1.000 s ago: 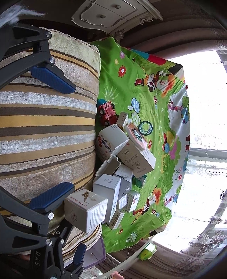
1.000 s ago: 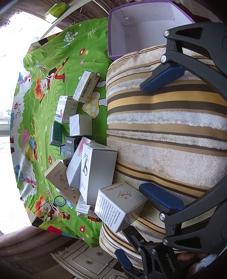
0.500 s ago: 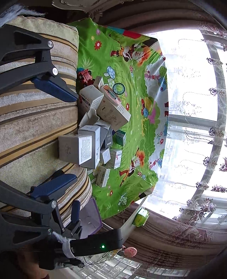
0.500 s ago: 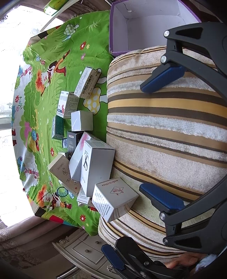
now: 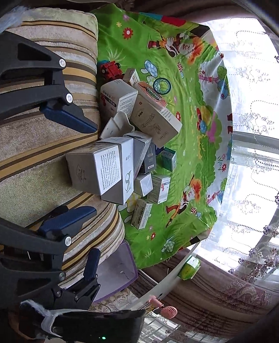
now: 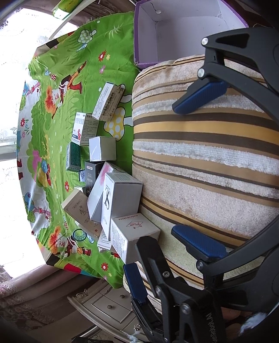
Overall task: Organize rigid objects
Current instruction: 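Reach right tool to white X-logo box while left tool reaches small white printed box, then close right tool on white X-logo box while left tool grips small white box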
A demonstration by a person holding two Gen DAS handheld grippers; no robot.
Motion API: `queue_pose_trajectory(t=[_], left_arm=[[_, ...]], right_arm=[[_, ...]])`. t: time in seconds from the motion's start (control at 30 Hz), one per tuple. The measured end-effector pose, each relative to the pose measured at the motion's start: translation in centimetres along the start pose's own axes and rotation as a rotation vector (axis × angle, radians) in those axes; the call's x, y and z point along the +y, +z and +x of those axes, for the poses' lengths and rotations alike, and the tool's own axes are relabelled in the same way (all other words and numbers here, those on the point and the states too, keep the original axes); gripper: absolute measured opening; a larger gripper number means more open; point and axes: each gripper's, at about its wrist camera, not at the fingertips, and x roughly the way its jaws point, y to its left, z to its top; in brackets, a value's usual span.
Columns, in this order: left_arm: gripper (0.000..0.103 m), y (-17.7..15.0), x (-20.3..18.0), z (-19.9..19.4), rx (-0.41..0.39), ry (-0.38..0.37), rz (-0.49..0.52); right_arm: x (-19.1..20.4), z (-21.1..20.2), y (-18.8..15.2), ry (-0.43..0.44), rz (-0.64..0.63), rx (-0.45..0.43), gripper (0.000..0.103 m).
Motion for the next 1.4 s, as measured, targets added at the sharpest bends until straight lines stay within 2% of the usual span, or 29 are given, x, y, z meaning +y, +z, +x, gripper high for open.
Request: queue_pose_trajectory(t=[0.1, 0.4, 0.6, 0.83, 1.27, 1.33, 1.4], left_arm=[[0.047, 0.1, 0.2, 0.7, 0.026, -0.003, -0.012], [0.047, -0.4, 2.6, -1.4, -0.033, -0.017, -0.126], [0.047, -0.4, 5.4, -3.5, -0.11, 0.038, -0.218], [0.046, -0.4, 8.3, -4.2, -0.145, 0.079, -0.292], [0.046, -0.7, 9.2, -3.9, -0.142, 0.1, -0.308], [0.047, -0.7, 9.1, -3.8, -0.14, 0.107, -0.303], [0.046, -0.7, 8.9, -3.8, -0.138, 0.11, -0.301]], right_arm=[[0.1, 0.0, 0.0, -0.002, -0.002, 0.0, 0.103], [0.7, -0.3, 0.9, 0.031, 0.014, -0.02, 0.103], [2.0, 0.2, 2.6, 0.054, 0.029, -0.022, 0.103], [4.6, 2.0, 4.9, 0.053, -0.01, -0.001, 0.103], [5.5, 5.6, 7.1, 0.011, 0.028, 0.068, 0.102], [5.6, 5.9, 7.0, -0.008, 0.009, 0.089, 0.09], [5.7, 5.6, 6.8, -0.011, -0.009, 0.079, 0.09]])
